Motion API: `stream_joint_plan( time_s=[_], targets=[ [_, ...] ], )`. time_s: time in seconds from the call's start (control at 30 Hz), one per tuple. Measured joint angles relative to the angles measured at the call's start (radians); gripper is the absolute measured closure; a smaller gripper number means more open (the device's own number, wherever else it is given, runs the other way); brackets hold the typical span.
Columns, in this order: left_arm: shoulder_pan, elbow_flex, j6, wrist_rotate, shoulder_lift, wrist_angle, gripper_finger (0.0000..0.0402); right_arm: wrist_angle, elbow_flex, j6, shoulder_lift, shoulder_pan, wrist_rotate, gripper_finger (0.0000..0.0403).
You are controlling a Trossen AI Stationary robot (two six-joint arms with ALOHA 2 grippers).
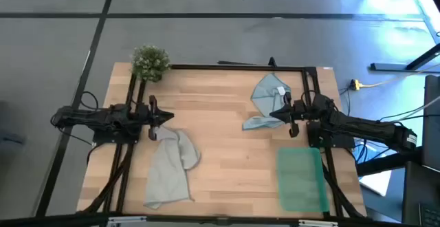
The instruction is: Roll microfiber towels into tight, uniform cylinder then place into a basket
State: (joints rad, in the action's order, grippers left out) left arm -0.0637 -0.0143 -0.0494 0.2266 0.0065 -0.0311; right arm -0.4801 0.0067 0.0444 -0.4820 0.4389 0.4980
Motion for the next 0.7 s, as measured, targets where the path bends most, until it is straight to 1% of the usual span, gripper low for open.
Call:
stream_joint_plan(
  time_s=[0.4,0.7],
  targets=[
    [0.000,0.000,0.000,0.000,0.000,0.000,0.0355,0.000,0.000,0.000,0.000,0.000,0.000,0.0392],
    [0.000,0.000,0.000,0.000,0.000,0.000,0.0367,0.000,0.000,0.000,0.000,0.000,0.000,0.0392]
  ],
)
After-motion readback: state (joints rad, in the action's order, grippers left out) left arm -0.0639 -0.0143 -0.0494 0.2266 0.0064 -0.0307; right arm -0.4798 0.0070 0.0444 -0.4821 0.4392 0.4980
